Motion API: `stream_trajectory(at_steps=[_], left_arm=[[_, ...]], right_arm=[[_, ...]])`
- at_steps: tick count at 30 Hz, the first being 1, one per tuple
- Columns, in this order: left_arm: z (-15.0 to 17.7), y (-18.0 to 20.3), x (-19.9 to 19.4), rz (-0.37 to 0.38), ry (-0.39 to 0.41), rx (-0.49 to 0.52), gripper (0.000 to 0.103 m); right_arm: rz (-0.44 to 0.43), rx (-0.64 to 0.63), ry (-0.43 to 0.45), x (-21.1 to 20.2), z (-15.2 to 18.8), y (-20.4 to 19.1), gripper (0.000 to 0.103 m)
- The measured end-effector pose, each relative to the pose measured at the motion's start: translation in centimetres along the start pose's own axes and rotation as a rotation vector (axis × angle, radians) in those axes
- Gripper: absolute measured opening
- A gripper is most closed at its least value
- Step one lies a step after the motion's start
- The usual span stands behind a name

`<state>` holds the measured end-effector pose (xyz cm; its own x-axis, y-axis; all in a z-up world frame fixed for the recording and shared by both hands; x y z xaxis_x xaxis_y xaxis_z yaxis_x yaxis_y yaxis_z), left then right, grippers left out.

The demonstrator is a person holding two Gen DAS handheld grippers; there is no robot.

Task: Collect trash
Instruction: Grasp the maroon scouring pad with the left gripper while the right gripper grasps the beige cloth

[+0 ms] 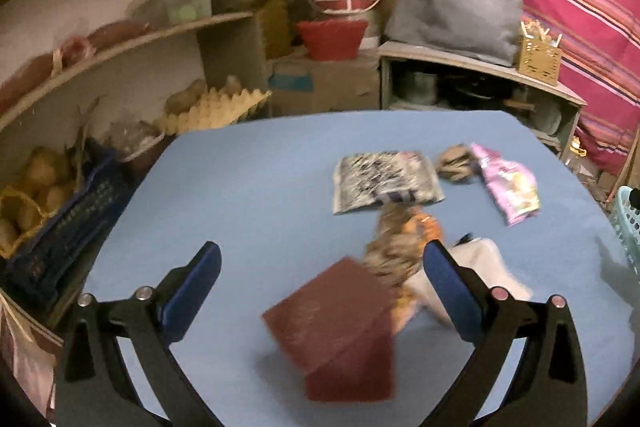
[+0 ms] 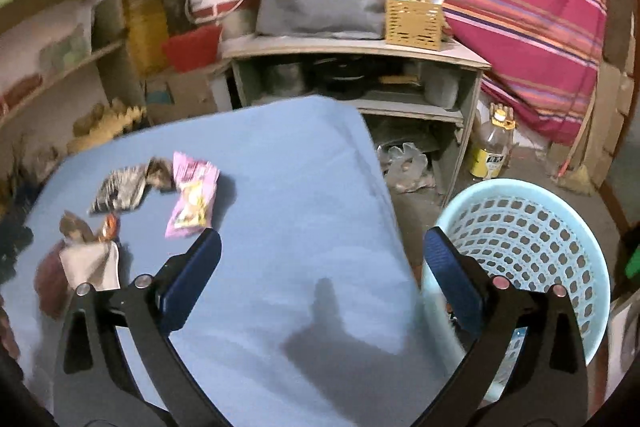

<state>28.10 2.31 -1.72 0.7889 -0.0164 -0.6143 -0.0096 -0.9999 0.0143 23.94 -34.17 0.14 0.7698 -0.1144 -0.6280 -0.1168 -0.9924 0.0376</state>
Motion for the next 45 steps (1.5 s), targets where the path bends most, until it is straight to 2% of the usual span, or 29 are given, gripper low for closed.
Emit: stream_trajectory(at_steps=[4, 10, 18, 25, 28, 29, 30, 37, 42, 45], left_arm=[[1.8, -1.4, 1.6, 0.014, -0.066, 0.002, 0.099], [3.1, -1.6, 2.7, 0.057, -0.114, 0.029, 0.099], [3.6, -0.3, 4.2, 0.077, -0.137, 0.105, 0.099], [3.7, -0.5, 4.7, 0.118, -0.167, 0.070, 0.098], [3.7, -0.7, 4.8, 0.153, -0.180, 0.046, 0.090], [3.7, -0.7, 4.8, 0.174, -0.185, 0.039, 0.083], [3.7, -0.6, 4.8, 0.179, -0.189, 0.034, 0.083], [3.4, -1.2, 4.2, 0.165, -0.170, 0.025, 0.081], [2.6, -3.0, 3.2, 0.151, -0.135, -0.016, 0.081], [2.1, -4.1, 2.5, 0.113, -0.106, -0.018, 0.081]], right_arm=[[-0.027, -0.032, -0.020, 0.6, 0.7, -2.0, 0.098], [-0.067, -0.030, -0.058, 1.2, 1.3, -3.9, 0.098], [-0.105, -0.030, -0.075, 2.2, 1.1, -5.5, 0.098], [-0.132, -0.047, -0.083, 2.5, 1.3, -6.7, 0.098], [-0.150, -0.059, -0.088, 2.6, 1.5, -7.7, 0.098], [-0.154, -0.064, -0.088, 2.6, 1.5, -8.0, 0.098], [-0.159, -0.071, -0.088, 2.6, 1.6, -8.4, 0.098], [-0.188, -0.124, -0.080, 2.5, 1.8, -12.0, 0.098], [-0.216, -0.171, -0.070, 2.4, 2.0, -15.3, 0.098], [-0.231, -0.205, -0.076, 2.6, 2.2, -17.3, 0.098]])
Point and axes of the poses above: each gripper's, at about its wrist camera, not at the fingertips, and x roughly the way its jaws point, y to its right, z to its underside, the point moved 4 cm from there along x, roughly the way its jaws point, and after that the axes turned 4 degrees about -x, right-handed, at the moved point
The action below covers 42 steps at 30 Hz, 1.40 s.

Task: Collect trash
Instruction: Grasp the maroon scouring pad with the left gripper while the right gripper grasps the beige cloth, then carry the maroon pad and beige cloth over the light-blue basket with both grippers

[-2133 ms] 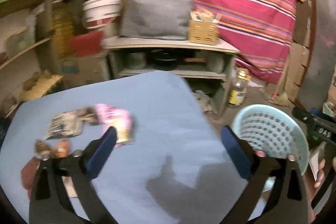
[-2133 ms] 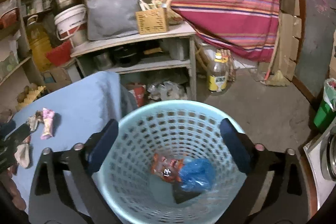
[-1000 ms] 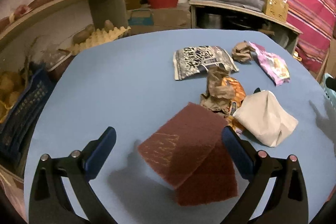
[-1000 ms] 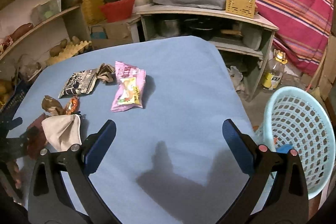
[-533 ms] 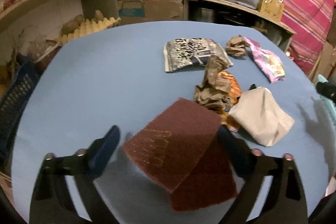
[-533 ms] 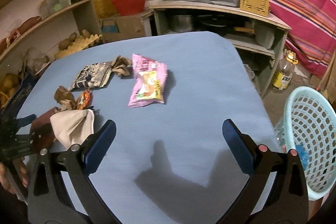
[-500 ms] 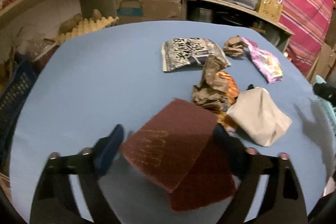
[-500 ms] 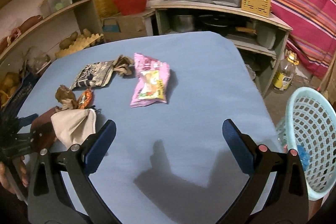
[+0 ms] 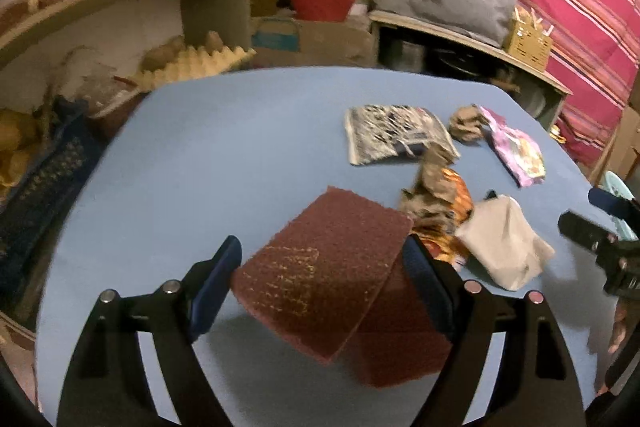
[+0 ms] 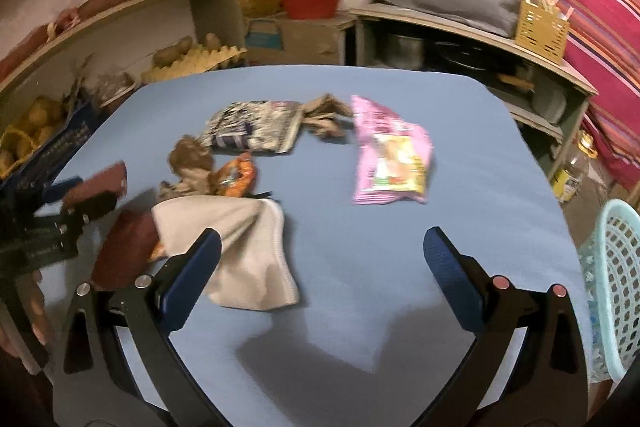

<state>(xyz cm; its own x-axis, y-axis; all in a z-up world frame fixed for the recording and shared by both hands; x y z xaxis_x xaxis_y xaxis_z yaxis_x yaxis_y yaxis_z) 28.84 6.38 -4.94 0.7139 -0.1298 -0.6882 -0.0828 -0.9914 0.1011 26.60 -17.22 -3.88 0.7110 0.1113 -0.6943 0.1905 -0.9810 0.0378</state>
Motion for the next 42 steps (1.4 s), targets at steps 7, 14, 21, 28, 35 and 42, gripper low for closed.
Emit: stream_trajectory(at_steps=[7, 14, 21, 28, 35, 42], left_arm=[[-0.5, -2.7, -1.2, -0.074, 0.040, -0.033, 0.081], [-0.5, -4.7, -2.0, -0.107, 0.059, -0.059, 0.081], [-0.6, -5.1, -2.7, -0.102, 0.075, -0.075, 0.081], [-0.7, -4.6, -2.7, -0.093, 0.075, -0.072, 0.081], [-0.8, -3.0, -2.9, -0.089, 0.085, -0.063, 0.081], [-1.0, 0.1, -3.5, -0.080, 0.104, -0.033, 0.081]], right_arm=[[0.005, -0.060, -0.037, 2.2, 0.3, -2.9, 0.098], [0.016, -0.085, -0.093, 3.9, 0.9, -4.2, 0.094], [-0.083, -0.083, -0.128, 4.7, 1.4, -4.9, 0.049], [-0.120, -0.075, -0.095, 3.3, 0.9, -3.9, 0.028], [-0.092, -0.062, -0.050, 1.1, 0.5, -1.7, 0.028], [-0.040, 0.004, 0.005, -1.6, 0.2, 3.4, 0.028]])
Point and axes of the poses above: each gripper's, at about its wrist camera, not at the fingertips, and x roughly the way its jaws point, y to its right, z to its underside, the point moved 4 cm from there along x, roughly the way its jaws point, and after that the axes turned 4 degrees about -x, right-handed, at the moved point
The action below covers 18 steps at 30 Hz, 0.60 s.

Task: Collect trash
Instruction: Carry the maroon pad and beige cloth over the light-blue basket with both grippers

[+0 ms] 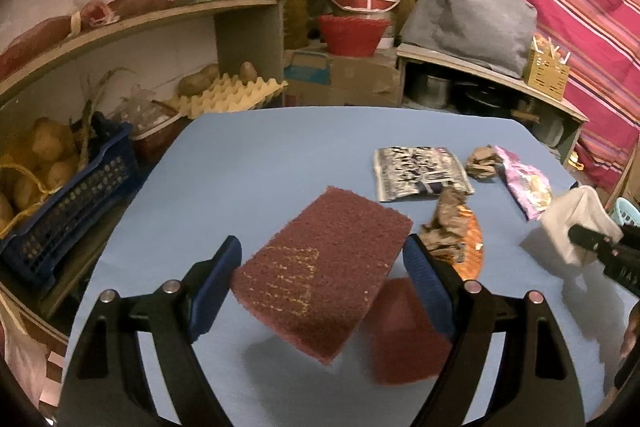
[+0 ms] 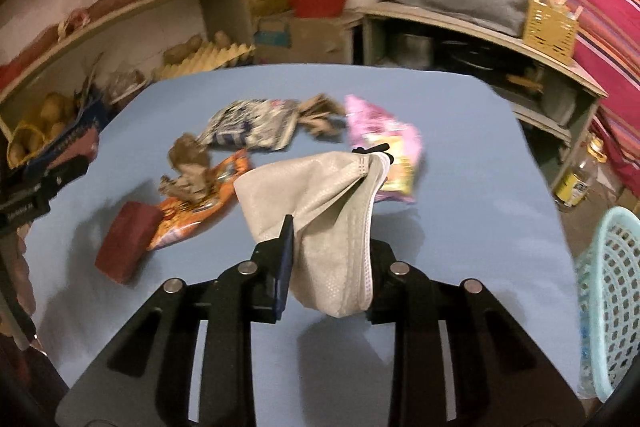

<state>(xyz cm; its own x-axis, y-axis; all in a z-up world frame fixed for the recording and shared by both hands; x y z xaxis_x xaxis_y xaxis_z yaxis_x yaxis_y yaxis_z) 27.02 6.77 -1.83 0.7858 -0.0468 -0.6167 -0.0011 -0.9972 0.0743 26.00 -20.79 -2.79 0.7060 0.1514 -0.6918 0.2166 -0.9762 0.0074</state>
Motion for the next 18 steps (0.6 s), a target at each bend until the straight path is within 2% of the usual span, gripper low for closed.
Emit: stream_trajectory(at_steps=[8, 14, 18], left_arm=[[-1.0, 5.8, -0.9, 0.031, 0.038, 0.056, 0.081], [-1.4, 12.4, -1.7, 0.084, 0.068, 0.125, 0.081], [-1.2, 17.9, -1.6, 0.154, 0.059, 0.145, 0.081]], right_arm=[[0.055, 0.071, 0.048, -3.4, 0.8, 6.1, 0.028], [0.125, 0.115, 0.079, -6.6, 2.1, 11.5, 0.028], [0.167, 0.180, 0.091, -9.0, 3.3, 16.1, 0.028]])
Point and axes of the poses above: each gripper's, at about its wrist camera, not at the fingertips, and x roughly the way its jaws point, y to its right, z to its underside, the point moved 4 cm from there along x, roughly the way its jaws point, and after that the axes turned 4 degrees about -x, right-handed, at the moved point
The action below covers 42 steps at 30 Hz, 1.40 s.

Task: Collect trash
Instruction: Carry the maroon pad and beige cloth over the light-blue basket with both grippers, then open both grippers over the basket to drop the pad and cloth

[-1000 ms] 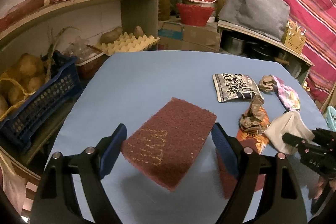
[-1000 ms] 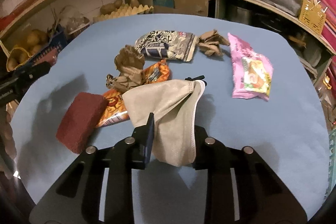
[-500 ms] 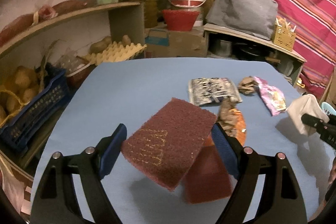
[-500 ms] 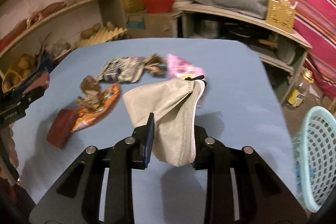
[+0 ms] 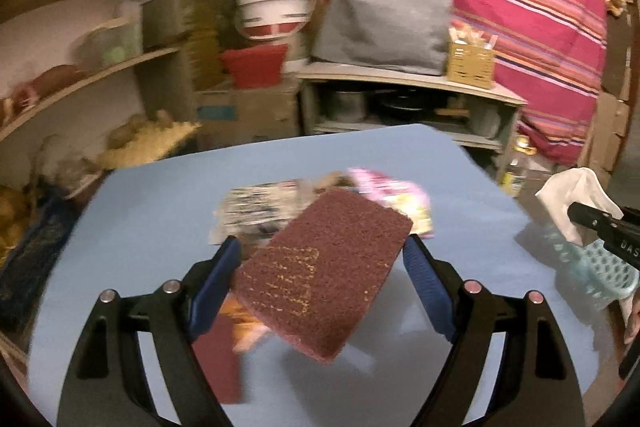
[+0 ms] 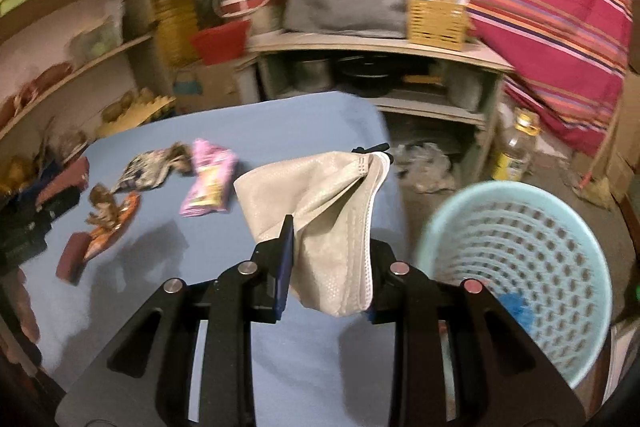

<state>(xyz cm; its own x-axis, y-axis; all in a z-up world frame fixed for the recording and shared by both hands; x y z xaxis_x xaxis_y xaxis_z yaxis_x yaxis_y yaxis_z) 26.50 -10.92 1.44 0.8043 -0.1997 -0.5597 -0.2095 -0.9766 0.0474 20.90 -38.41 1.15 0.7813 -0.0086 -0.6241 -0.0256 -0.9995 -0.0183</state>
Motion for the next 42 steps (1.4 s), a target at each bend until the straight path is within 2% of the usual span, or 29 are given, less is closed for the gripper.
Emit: stream_trajectory(at_steps=[6, 13, 19, 24, 29, 33, 35, 42], left_arm=[[-0.7, 8.8, 1.3, 0.100, -0.002, 0.055, 0.081], [-1.2, 17.7, 2.2, 0.218, -0.007, 0.100, 0.081], [-1.3, 24.6, 3.0, 0.310, -0.027, 0.128, 0.081], [-1.2, 29.7, 4.3, 0.364, -0.061, 0.157, 0.082], [-0.9, 32.6, 5.5, 0.404, -0.113, 0.167, 0.082], [-0.6, 33.8, 6.1, 0.394, -0.137, 0.192, 0.084], [-0.6, 33.7, 6.1, 0.398, -0.140, 0.183, 0.091], [-1.3, 31.5, 5.4, 0.380, -0.110, 0.158, 0.092]], right_arm=[[0.078, 0.095, 0.033, -3.4, 0.3, 7.7, 0.028], [0.161, 0.143, 0.034, -5.5, 1.5, 14.4, 0.028], [0.197, 0.230, 0.028, -6.6, 3.1, 18.9, 0.028], [0.202, 0.288, 0.032, -7.0, 3.9, 21.0, 0.028], [0.211, 0.317, 0.031, -6.9, 4.2, 22.2, 0.028], [0.210, 0.323, 0.032, -6.8, 4.3, 22.4, 0.028], [0.210, 0.319, 0.029, -6.8, 4.3, 22.4, 0.028], [0.207, 0.308, 0.021, -6.2, 3.9, 22.0, 0.028]])
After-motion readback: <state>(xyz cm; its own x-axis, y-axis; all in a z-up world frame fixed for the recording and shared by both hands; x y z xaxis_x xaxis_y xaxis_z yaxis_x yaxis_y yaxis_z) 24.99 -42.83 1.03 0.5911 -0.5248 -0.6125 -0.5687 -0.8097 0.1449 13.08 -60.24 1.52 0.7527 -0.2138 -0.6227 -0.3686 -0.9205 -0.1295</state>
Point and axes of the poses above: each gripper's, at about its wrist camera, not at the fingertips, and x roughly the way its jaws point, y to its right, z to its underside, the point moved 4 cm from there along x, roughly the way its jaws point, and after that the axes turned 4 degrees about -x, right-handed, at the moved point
